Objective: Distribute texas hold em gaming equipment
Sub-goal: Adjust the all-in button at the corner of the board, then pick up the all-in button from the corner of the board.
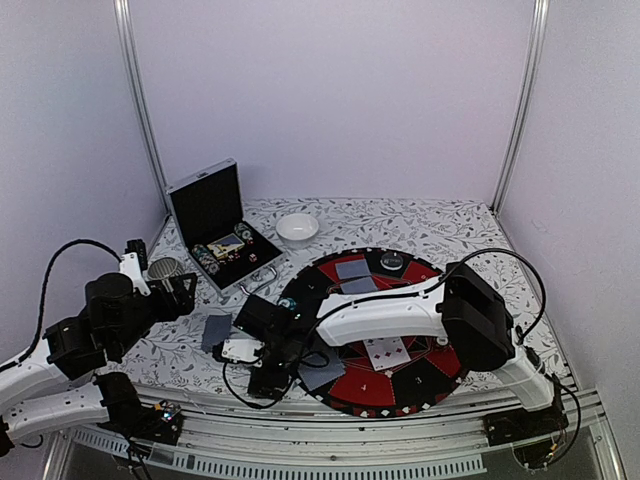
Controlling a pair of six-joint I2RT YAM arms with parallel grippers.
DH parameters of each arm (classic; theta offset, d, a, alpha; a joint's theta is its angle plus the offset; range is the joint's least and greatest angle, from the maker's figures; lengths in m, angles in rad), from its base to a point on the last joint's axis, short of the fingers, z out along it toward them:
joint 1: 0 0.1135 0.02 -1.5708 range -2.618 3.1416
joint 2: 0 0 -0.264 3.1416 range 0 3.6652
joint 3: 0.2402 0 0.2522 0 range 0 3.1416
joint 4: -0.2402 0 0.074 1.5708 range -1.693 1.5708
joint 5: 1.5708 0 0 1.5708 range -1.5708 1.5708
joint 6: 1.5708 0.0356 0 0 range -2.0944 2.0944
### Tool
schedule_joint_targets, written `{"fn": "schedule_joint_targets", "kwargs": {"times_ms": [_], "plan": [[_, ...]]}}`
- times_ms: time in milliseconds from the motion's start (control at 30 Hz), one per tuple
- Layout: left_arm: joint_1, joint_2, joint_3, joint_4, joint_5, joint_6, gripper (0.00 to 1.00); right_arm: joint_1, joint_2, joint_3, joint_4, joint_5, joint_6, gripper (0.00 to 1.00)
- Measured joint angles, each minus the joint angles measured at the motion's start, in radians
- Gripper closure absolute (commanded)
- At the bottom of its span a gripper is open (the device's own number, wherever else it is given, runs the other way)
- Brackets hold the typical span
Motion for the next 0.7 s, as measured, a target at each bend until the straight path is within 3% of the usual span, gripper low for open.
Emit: {"fn": "schedule_joint_targets", "kwargs": {"times_ms": [267, 567, 700], "plan": [[0.0, 0.005, -0.001, -0.002, 0.008, 0.0, 0.02, -0.058, -0.002, 0.01, -0.065, -0.108, -0.177, 0.12], [0.0, 0.005, -0.001, -0.002, 0.007, -0.002, 0.02, -0.069, -0.002, 0.01, -0.076, -0.133, -0.245, 0.16], [0.0, 0.005, -0.001, -0.003, 0.007, -0.002, 0.02, -0.071, -0.002, 0.01, -0.083, -0.127, -0.256, 0.28]]}}
